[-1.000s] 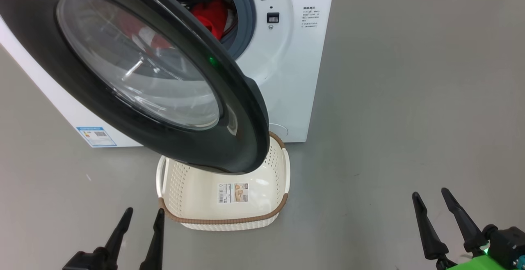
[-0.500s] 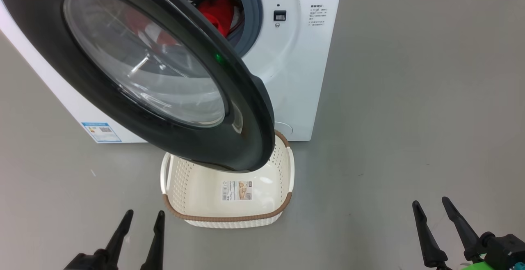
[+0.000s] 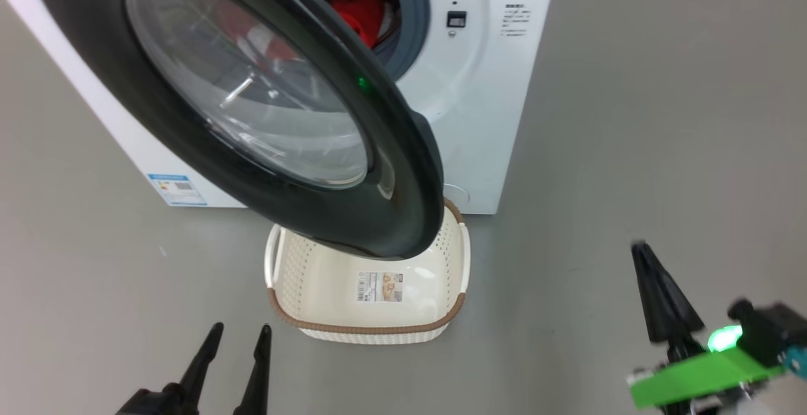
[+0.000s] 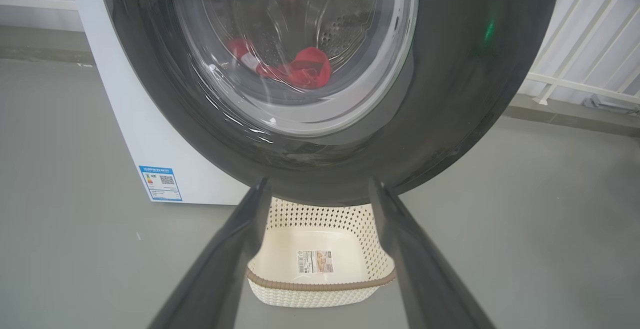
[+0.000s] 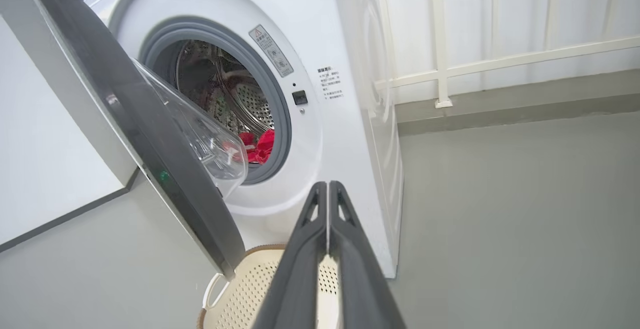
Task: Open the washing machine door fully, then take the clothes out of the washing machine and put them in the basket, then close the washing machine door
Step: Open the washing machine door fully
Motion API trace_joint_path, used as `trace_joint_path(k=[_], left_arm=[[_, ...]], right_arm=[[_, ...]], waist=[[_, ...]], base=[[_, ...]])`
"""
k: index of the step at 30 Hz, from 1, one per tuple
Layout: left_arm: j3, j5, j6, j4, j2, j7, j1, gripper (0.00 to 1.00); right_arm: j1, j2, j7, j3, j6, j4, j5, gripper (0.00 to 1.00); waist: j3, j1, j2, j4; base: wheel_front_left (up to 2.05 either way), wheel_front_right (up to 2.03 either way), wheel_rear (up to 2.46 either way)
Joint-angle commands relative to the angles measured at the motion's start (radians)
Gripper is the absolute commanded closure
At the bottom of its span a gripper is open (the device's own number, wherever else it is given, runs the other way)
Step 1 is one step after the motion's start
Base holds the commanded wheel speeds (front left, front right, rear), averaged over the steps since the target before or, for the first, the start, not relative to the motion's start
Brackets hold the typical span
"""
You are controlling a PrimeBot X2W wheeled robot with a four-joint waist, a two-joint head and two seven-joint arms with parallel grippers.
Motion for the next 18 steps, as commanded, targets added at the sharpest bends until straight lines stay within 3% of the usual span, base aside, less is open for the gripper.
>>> trace_joint_path(k=[1,13,18], left_arm=[[0.026,0.011,-0.005,-0.022,0.007,-0.012,-0.016,0.0],[-0.002,0.002,-0.005,-0.011,0.004,-0.012,-0.039,0.0],[-0.011,-0.002,-0.005,-0.008,0.002,-0.012,-0.049,0.0]], right_arm=[[-0.064,-0.012,-0.009,0.038,0.003,-0.029,0.025,1.0],[-0.345,-0.071,-0.009,0.204,0.003,0.013,0.223,1.0],[-0.456,-0.115,-0.009,0.309,0.003,0.076,0.409,1.0]], waist=[[0.003,0.0001,0.0,0.016],[0.028,0.0001,0.0,0.075],[0.036,0.0001,0.0,0.099]], base=[[0.0,0.0,0.0],[0.0,0.0,0.0],[0.0,0.0,0.0]])
